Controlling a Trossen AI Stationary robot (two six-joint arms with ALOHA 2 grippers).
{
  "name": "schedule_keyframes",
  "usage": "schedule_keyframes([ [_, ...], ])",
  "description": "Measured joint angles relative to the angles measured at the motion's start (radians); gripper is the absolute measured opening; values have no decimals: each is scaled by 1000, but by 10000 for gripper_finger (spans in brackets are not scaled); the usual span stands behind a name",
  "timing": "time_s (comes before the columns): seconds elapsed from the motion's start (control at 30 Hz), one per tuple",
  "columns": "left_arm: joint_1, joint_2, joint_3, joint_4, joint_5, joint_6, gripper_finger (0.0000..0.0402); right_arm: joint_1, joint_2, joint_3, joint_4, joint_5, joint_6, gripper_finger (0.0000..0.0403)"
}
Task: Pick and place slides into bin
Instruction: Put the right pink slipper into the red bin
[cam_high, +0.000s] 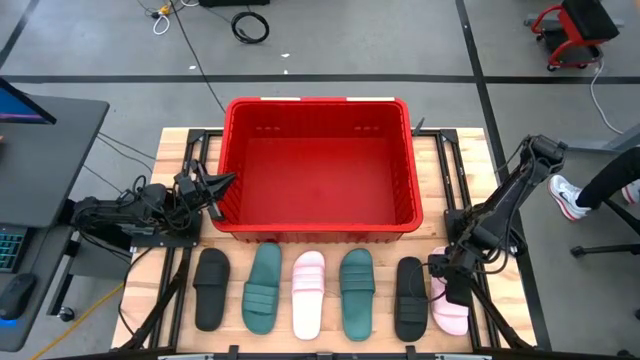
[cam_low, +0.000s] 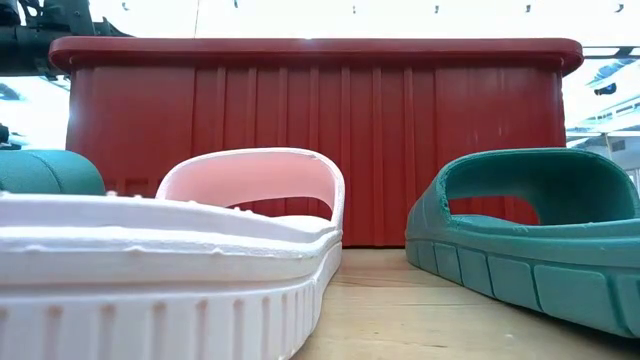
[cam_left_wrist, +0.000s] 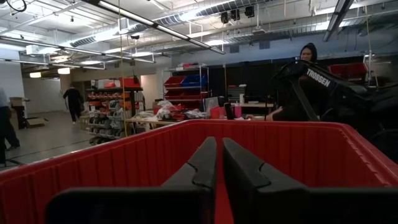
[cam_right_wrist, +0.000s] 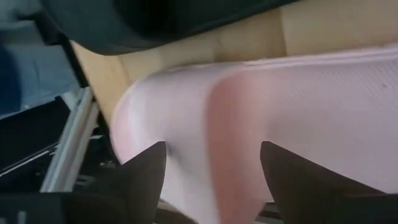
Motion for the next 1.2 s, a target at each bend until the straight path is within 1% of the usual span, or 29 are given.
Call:
schedule_keyframes([
  [0.13,0,0,0,0,0,0,23,-1,-1,-30,47,-54,-18,246],
  [0.27,0,0,0,0,0,0,28,0,-1,-48,148,-128,-37,215],
  [0.4,0,0,0,0,0,0,35,0,-1,-57,183,-132,-74,176],
  [0.53,0,0,0,0,0,0,35,0,-1,-59,194,-133,-122,128],
  [0.77,0,0,0,0,0,0,24,0,-1,-59,230,-137,-179,19],
  [0.8,0,0,0,0,0,0,23,0,-1,-59,231,-140,-179,14],
  [0.87,0,0,0,0,0,0,24,-1,0,-54,231,-168,-176,16],
  [0.97,0,0,0,0,0,0,28,0,0,-15,233,-260,-167,23],
  [1.07,0,0,0,0,0,0,34,0,0,52,232,-341,-134,11],
  [1.2,0,0,0,0,0,0,36,0,0,186,216,-364,-100,13],
])
